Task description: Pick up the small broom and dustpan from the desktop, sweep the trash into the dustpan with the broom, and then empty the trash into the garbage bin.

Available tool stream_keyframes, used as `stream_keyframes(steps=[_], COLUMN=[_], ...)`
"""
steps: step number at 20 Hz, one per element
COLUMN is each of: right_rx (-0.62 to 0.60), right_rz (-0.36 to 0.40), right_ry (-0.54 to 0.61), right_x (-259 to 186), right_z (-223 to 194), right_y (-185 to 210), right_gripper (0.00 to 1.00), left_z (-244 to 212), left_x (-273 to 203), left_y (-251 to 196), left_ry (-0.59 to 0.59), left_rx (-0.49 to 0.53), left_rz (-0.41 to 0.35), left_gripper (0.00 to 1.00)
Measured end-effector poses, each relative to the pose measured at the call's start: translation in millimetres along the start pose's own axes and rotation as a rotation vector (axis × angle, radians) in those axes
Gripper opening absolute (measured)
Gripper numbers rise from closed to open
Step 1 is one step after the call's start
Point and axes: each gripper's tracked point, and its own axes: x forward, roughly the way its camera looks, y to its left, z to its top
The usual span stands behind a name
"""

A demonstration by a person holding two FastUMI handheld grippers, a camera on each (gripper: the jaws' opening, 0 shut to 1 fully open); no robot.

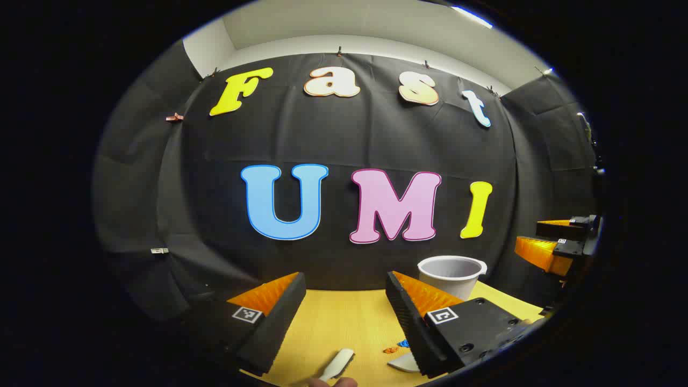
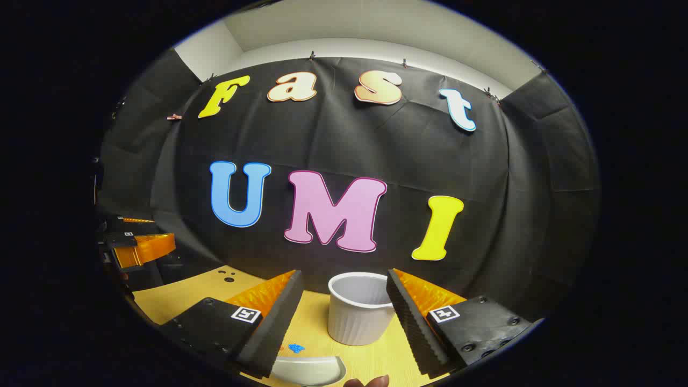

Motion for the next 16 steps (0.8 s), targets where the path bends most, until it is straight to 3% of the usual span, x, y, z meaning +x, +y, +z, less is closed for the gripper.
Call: stream_keyframes(steps=[13,16], right_rx=[-0.014,-0.024], right_rz=[0.054,0.098], right_ry=[0.008,0.060], right_x=[-10.0,-14.8], right_z=[1.0,-12.2], right_y=[16.5,25.1], right_gripper=[0.97,0.97], left_z=[-0.3,0.1], left_x=[-16.5,-18.2], left_y=[6.1,8.9], left_ry=[0.002,0.002], left_rx=[0.009,0.010], left_rz=[0.007,0.009], left_gripper=[0.95,0.95])
